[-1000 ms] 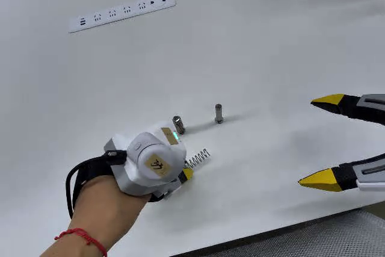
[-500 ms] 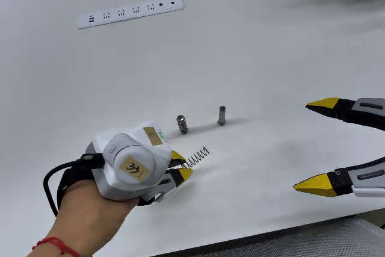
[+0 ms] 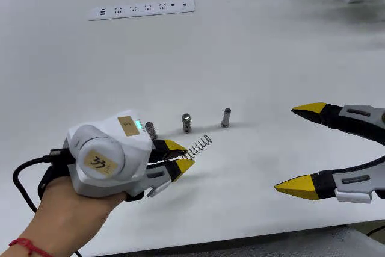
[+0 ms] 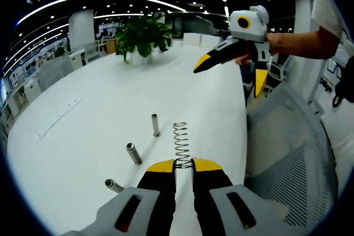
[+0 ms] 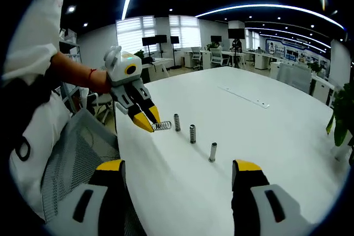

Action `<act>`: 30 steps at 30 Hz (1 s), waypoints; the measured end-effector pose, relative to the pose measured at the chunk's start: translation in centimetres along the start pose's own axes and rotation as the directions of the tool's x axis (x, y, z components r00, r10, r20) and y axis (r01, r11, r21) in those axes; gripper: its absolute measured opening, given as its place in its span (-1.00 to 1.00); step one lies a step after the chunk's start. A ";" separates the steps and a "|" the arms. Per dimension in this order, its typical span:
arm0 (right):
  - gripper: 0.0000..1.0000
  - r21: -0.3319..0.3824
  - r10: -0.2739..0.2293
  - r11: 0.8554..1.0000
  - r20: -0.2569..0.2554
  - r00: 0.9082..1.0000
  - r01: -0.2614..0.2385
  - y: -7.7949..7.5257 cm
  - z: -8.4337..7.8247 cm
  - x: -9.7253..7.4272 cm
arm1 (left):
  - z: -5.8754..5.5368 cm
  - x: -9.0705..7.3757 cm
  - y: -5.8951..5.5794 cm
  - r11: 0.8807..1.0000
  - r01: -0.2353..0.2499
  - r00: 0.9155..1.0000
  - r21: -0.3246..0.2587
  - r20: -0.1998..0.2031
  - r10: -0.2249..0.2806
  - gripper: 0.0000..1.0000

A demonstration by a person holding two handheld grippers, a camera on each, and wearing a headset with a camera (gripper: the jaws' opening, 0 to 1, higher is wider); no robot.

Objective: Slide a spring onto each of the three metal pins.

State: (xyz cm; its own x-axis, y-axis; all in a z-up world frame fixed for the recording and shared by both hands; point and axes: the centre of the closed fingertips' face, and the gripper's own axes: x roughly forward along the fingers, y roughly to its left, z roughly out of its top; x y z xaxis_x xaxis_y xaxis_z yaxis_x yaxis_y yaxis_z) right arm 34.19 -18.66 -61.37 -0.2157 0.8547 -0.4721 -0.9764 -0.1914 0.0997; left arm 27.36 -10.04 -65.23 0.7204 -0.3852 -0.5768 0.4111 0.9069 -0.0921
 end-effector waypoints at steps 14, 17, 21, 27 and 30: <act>0.19 0.166 -0.002 0.986 0.174 0.985 -0.027 1.7 6.3 2.9 | 2.7 -1.7 -0.3 0.998 0.002 0.986 -0.069 0.166 0.010 -0.80; 0.08 0.239 -0.013 0.970 0.220 0.975 -0.040 2.0 7.5 3.6 | 3.2 -2.0 -0.4 0.996 0.009 0.980 -0.085 0.200 0.008 -0.80; -0.14 0.335 -0.033 0.940 0.277 0.960 -0.064 2.1 8.6 4.3 | 4.2 -2.3 -0.6 0.994 0.025 0.968 -0.105 0.253 0.002 -0.80; -0.38 0.427 -0.056 0.900 0.316 0.947 -0.089 1.9 9.2 4.8 | 5.3 -2.4 -0.9 0.991 0.045 0.953 -0.129 0.304 -0.004 -0.80; -0.42 0.439 -0.070 0.895 0.314 0.947 -0.080 1.5 9.2 4.7 | 5.7 -2.5 -1.1 0.989 0.056 0.946 -0.135 0.323 -0.009 -0.80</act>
State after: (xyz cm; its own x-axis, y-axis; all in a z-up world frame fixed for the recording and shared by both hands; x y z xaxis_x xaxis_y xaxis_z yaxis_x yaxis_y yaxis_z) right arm 31.66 -10.49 -55.42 -0.1377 0.9742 -0.1788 -0.8587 -0.0274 0.5117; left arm 28.28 -11.01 -59.08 0.8584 -0.4282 -0.2826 0.3717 0.8987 -0.2327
